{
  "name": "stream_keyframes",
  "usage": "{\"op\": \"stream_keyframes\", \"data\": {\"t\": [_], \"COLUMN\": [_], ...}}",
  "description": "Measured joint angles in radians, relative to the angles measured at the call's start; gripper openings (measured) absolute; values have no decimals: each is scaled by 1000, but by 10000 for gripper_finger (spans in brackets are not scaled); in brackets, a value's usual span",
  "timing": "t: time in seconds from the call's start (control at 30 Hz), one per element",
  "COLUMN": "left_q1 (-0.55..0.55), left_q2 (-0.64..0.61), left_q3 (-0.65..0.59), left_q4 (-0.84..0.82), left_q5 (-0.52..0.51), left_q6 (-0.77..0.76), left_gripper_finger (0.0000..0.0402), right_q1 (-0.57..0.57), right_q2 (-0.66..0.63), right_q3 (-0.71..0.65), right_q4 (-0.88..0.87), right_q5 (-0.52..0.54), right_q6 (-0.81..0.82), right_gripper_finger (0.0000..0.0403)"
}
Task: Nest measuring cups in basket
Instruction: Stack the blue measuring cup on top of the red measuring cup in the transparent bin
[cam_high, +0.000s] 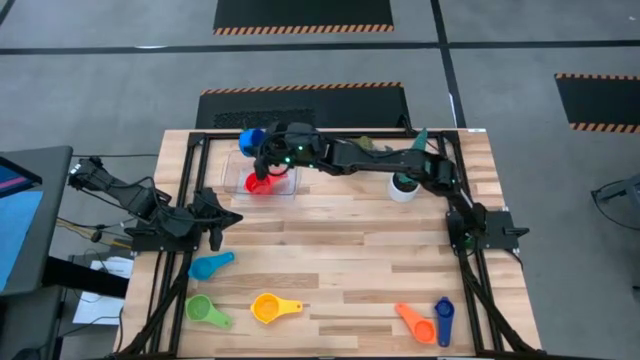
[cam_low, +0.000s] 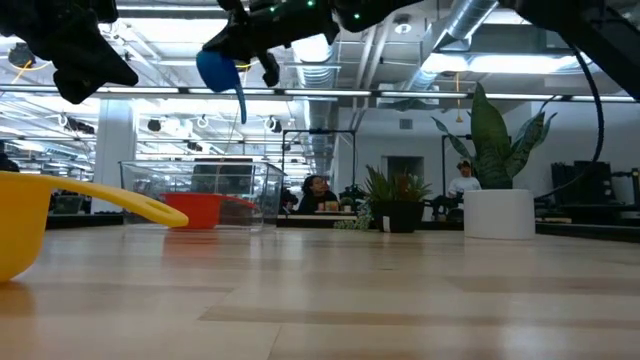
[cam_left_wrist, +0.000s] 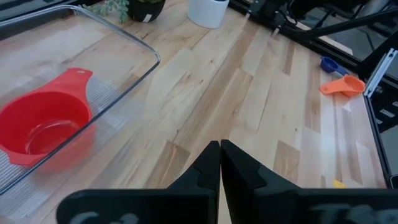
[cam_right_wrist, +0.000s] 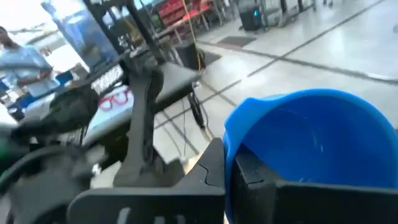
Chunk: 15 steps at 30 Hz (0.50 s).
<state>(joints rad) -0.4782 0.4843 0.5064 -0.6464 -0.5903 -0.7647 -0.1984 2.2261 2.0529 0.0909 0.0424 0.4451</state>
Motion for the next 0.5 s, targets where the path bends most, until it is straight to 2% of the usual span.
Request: {"op": "stream_keyframes", "data": {"t": [0.13, 0.27, 0.5], "left_q1": [0, 0, 0], "left_q2": [0, 0, 0], "left_q3": [0, 0, 0], "left_q4": [-1, -19, -25], "left_q5": [0, 0, 0], "left_q6": [0, 7, 19], "left_gripper_finger": [0, 0, 0], "right_q1": [-3, 8, 27], "right_q2": [36, 76, 109], "right_q3": [74, 115, 122], "right_q4": [-160, -241, -275], "right_q5": [2, 8, 10], "right_q6": [-5, 17, 91], "right_gripper_finger": [7, 7, 7]}}
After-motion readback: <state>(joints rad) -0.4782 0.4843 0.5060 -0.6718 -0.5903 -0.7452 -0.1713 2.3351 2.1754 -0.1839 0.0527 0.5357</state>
